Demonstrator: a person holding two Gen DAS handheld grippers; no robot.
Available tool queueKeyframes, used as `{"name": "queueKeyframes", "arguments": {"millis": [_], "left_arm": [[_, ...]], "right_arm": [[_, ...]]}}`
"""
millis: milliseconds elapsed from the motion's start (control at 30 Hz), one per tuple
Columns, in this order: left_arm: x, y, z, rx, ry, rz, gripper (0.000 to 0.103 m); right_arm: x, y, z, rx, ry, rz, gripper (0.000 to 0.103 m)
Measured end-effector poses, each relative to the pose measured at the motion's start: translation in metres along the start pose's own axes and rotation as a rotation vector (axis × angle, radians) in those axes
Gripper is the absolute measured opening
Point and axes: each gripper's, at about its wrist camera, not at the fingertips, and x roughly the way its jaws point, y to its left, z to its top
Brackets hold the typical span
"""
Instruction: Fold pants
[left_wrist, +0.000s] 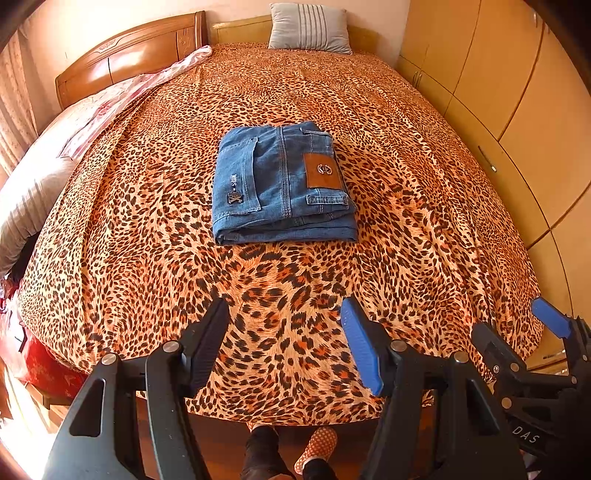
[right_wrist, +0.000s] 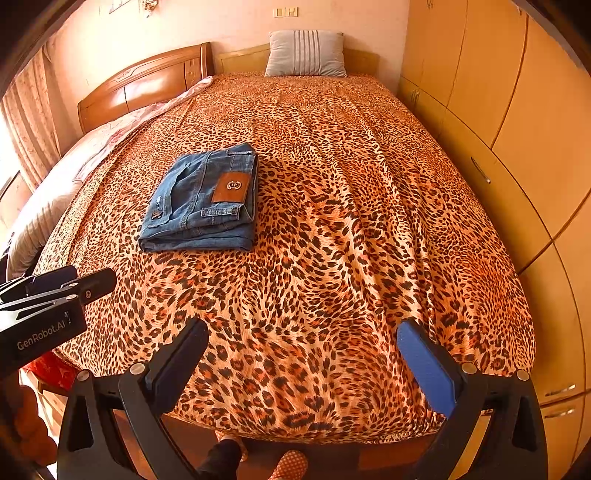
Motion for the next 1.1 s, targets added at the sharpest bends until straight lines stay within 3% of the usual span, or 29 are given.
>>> {"name": "queueKeyframes", "arguments": {"millis": [1100], "left_arm": [[0.0041,0.0008,0.006,-0.034,0.021,-0.051,0.062]], "right_arm": [[0.0086,-0.0055,-0.007,-0.009,0.033,-0.016,0.103]]}}
